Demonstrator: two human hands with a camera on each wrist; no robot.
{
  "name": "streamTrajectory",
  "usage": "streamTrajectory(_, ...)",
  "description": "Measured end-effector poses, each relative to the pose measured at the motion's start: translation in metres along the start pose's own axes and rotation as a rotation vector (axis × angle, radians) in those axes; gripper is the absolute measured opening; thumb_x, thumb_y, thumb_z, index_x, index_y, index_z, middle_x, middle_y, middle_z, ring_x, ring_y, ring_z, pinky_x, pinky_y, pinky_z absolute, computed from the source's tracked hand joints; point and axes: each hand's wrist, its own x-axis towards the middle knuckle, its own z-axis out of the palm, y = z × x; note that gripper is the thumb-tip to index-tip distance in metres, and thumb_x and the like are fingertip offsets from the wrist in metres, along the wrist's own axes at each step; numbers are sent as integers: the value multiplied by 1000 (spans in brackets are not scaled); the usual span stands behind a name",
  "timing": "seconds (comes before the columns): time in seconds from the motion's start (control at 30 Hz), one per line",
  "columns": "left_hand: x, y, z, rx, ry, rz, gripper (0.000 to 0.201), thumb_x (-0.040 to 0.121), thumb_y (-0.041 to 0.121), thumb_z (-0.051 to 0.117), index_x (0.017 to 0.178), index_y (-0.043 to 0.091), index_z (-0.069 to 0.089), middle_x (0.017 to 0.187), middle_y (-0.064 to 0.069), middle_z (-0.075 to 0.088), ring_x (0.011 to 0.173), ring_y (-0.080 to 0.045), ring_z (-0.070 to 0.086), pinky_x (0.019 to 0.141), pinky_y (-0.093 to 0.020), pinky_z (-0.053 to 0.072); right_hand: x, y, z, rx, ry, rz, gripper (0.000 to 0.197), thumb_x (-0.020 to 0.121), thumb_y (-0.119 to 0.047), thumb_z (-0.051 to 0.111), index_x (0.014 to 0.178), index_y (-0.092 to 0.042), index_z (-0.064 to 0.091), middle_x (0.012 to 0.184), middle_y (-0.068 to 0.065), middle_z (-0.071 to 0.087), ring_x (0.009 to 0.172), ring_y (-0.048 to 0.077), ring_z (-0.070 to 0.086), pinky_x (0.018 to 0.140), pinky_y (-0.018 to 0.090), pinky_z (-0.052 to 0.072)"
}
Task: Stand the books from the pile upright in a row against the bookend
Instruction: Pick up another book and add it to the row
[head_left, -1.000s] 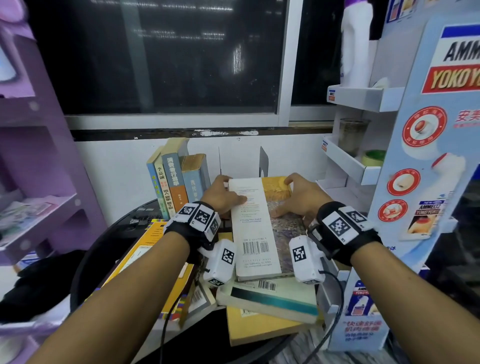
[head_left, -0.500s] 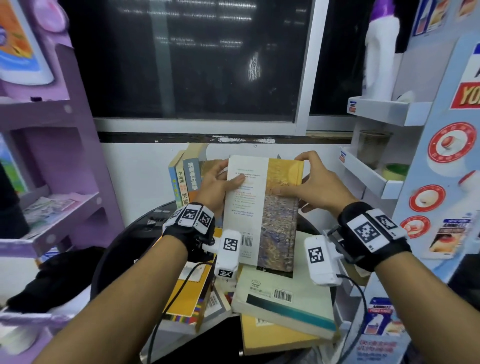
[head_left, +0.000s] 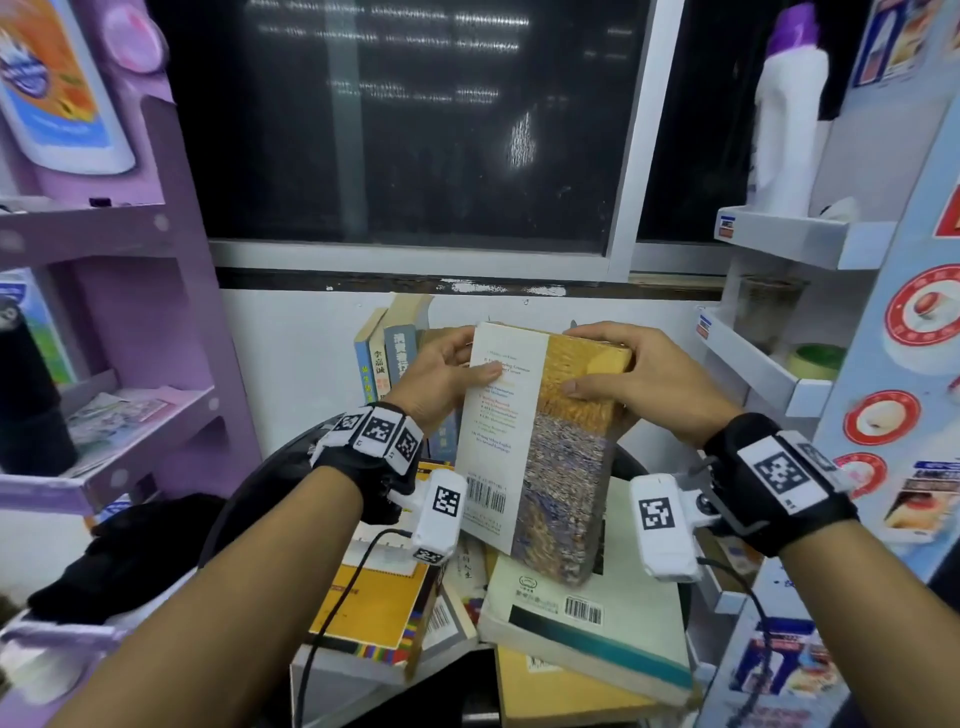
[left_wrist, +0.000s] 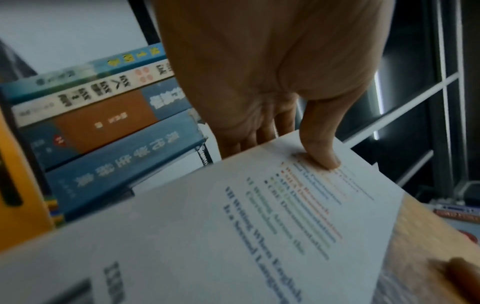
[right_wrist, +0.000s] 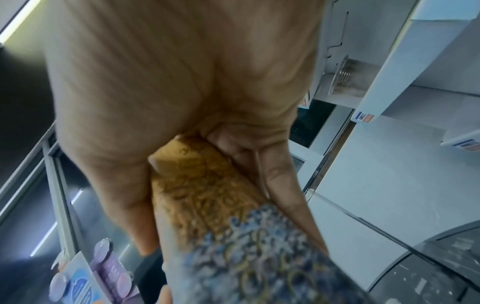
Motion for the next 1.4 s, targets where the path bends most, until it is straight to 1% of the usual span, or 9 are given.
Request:
streamTrajectory(0.2,12,15,-12,376,103,105,34,88,5,63,121,11,57,123,-6,64,104,-13,61,86,-23,52,6,-5,11,-40,135,-34,51,73,-23,82,120,-25,62,97,1,71,77,17,71,61,37,61)
streamTrajectory(0.3,20,15,-26,585,301,159,39,84,19,69,122,21,59,123,4,63,111,-14,59,96,-37,51,12,-7,16,-105,210,-71,54,72,-28,82,123,-24,62,98,-5,67,81,2,63,62,15,50)
streamTrajectory(0.4,24,16,-37,801,442,167,53,75,41,72,124,27,58,126,4,62,111,-20,60,96,-44,50,19,-12,20,-141,272,-92,56,73,-31,81,125,-22,62,99,-5,65,79,-2,58,60,7,43)
streamTrajectory(0.53,26,19,-46,1231,489,227,57,82,52,61,126,17,59,129,-7,61,117,-26,53,101,-40,40,27,-18,25,-168,321,-118,53,76,-30,79,125,-22,61,98,-6,61,76,-5,52,56,1,37)
streamTrajectory(0.6,31,15,-50,1356,476,186,63,82,60,54,127,16,56,130,-7,59,118,-27,51,102,-42,37,31,-21,28,-172,325,-126,55,77,-30,78,127,-21,60,102,-5,62,81,0,56,60,1,39)
streamTrajectory(0.77,47,-1,-59,1382,461,42,73,79,68,50,129,15,50,135,-8,53,122,-29,48,104,-45,36,43,-26,37,-178,308,-146,55,76,-31,78,127,-22,60,106,-4,65,95,13,62,81,25,54)
streamTrajectory(1.07,60,-25,-66,1425,544,77,78,76,71,50,136,23,42,145,1,41,131,-23,41,107,-52,27,67,-23,42,-234,251,-151,57,78,-29,78,131,-21,57,104,-8,59,90,9,58,71,14,44)
streamTrajectory(1.3,62,-33,-70,1309,563,60,82,72,70,57,137,24,39,143,3,37,129,-22,42,101,-55,34,86,-15,42,-227,276,-129,56,77,-31,79,128,-20,59,106,-5,62,96,14,60,79,24,52)
streamTrajectory(1.4,63,-34,-71,1295,590,87,80,71,71,57,134,25,41,140,4,40,127,-21,43,101,-53,34,92,-13,42,-244,301,-111,56,74,-35,80,125,-24,61,110,1,64,107,22,57,90,36,53)
